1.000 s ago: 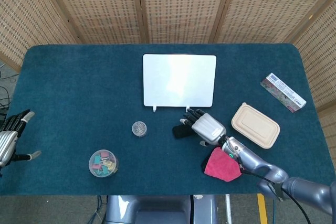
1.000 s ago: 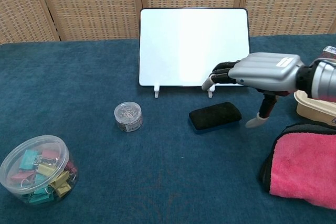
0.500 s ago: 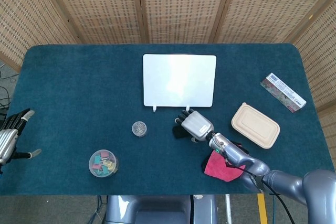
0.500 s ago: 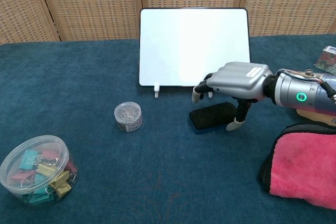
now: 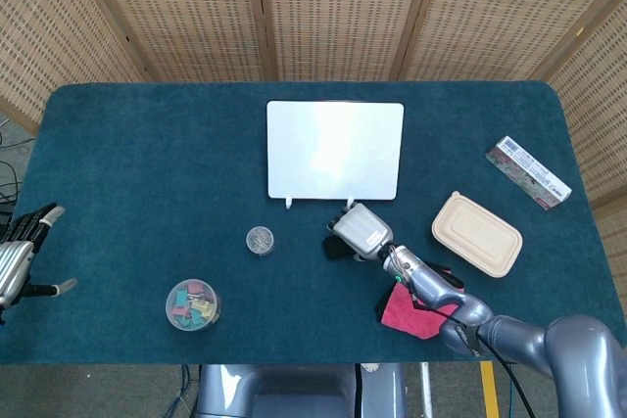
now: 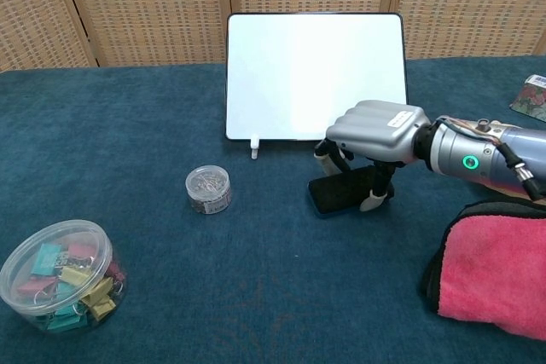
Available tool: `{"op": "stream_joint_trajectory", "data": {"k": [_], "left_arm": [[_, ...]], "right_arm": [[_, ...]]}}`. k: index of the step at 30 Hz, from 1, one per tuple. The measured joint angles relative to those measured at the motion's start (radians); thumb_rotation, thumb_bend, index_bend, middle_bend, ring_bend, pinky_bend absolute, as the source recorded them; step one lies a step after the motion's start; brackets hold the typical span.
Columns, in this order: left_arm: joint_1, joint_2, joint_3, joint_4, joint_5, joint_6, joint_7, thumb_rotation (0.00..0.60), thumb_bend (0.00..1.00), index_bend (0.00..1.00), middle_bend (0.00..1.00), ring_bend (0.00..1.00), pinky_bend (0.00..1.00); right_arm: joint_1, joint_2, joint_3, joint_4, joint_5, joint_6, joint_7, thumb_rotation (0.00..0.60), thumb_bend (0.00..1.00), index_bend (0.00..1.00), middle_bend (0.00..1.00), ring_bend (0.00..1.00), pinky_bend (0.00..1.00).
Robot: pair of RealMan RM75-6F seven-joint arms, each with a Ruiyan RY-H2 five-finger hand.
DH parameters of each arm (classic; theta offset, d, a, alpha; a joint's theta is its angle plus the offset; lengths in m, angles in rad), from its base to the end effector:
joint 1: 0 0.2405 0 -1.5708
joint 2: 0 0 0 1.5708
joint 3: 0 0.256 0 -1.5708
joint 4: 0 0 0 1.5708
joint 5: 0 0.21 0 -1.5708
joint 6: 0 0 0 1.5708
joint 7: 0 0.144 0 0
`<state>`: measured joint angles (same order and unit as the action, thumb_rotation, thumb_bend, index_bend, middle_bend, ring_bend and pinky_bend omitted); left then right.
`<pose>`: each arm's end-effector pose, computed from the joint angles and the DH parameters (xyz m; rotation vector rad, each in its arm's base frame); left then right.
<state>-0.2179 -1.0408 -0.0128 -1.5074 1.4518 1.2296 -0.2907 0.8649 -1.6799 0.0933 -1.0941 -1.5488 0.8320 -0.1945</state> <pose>-0.3390 0.2164 0.1664 -1.4657 -1.1441 -0.8497 -0.1389 -0.3654 -0.0620 2.2372 -0.4473 0.8261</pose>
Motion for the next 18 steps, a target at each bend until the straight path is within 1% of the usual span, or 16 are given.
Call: {"op": "stream_joint_trajectory", "data": {"k": [2,5,10,12,14,18], "left_arm": [[0.0,0.0,0.001,0.0,0.001,0.0,-0.001,0.6,0.0,0.0,0.0,0.0,0.0],[0.0,0.001,0.001,0.001,0.002,0.001,-0.005,0.6,0.0,0.0,0.0,0.0,0.0],[0.002,0.002,0.001,0.003,0.002,0.004,-0.011,0.6,0.0,0.0,0.0,0.0,0.0],[0.0,0.001,0.001,0.004,0.001,0.0,-0.012,0.6,0.0,0.0,0.0,0.0,0.0],[-0.001,0.001,0.001,0.004,0.001,-0.002,-0.011,0.6,0.0,0.0,0.0,0.0,0.0],[-0.002,0.0,0.001,0.003,0.0,-0.004,-0.007,0.6,0.0,0.0,0.0,0.0,0.0]], "right_arm": [[0.002,-0.007,-0.007,0.011,-0.014,0.016,0.02,0.6,0.23,0.59,0.62,0.54,0.55],[0.002,-0.012,-0.011,0.018,-0.03,0.048,0.038,0.6,0.26,0.6,0.63,0.55,0.56],[0.0,-0.005,-0.006,0.014,-0.059,0.128,0.067,0.6,0.26,0.6,0.63,0.55,0.56],[0.003,0.0,0.011,0.016,-0.069,0.179,0.072,0.6,0.26,0.6,0.63,0.55,0.56],[0.013,0.001,0.046,0.031,-0.073,0.227,0.075,0.6,0.26,0.6,0.63,0.55,0.56],[0.046,-0.017,0.099,0.104,-0.066,0.251,0.08,0.6,0.28,0.6,0.63,0.55,0.56]]}}
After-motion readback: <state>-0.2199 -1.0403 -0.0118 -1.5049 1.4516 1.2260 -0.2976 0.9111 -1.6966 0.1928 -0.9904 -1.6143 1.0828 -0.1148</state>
